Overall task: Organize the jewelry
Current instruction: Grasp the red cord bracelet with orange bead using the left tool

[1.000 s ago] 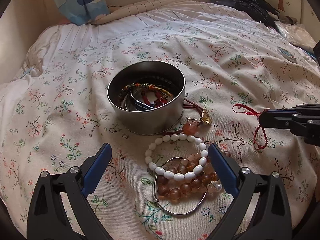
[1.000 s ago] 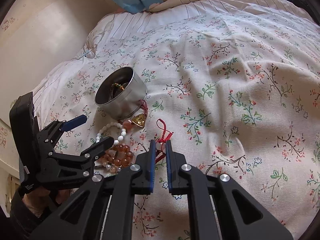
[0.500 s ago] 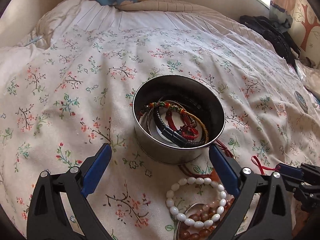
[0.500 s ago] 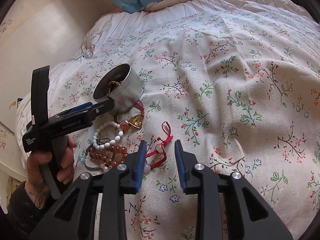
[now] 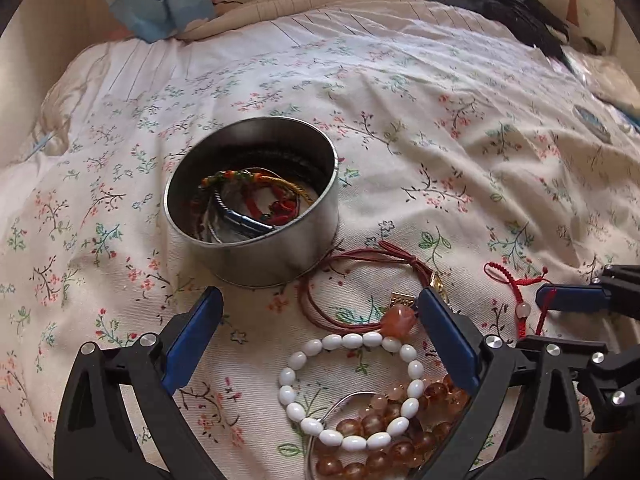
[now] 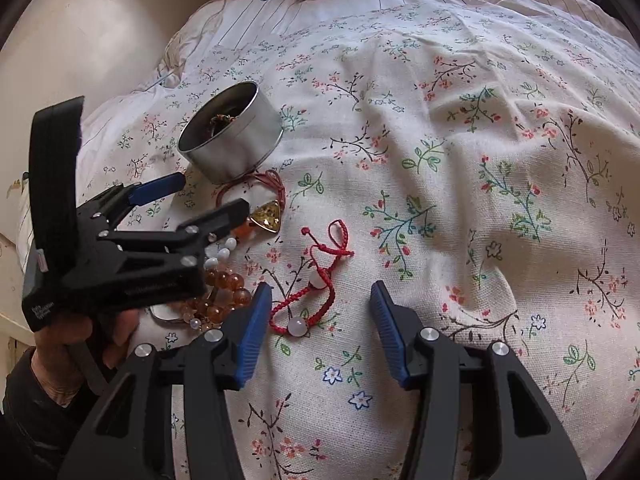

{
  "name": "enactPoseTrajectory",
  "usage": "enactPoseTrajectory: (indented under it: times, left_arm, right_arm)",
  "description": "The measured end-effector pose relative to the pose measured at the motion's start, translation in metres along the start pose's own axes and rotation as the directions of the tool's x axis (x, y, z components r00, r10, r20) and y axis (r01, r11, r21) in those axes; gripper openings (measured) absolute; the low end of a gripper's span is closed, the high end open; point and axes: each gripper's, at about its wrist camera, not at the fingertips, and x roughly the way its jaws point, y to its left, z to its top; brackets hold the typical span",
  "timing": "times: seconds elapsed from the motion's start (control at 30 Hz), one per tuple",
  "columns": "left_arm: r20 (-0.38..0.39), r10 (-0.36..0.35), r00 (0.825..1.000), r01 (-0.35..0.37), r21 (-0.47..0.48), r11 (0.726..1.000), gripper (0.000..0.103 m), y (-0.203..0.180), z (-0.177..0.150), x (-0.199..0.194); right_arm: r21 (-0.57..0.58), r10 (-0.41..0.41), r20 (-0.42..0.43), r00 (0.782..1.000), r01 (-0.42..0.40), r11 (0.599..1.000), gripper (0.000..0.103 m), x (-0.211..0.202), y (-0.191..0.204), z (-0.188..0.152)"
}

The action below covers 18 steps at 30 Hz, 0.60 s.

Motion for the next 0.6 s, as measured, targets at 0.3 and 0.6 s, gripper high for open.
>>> enactPoseTrajectory:
  times: [0.3, 0.6]
  left_arm:
    - [-0.041, -0.154, 0.987, 0.155, 0.022, 0.988, 0.017, -0.009, -0.002, 0.004]
    - [0.053, -0.230, 0.972, 0.234, -0.092, 0.968, 0.014, 0.017, -0.023, -0.044]
  right_arm:
    - [-0.008, -0.007, 0.010, 1.000, 0.007, 1.000, 0.050, 0.000, 0.002, 0.004]
    - [-0.033, 0.005, 0.026, 1.000, -0.004, 0.999, 0.016, -0.001, 0.008, 0.006]
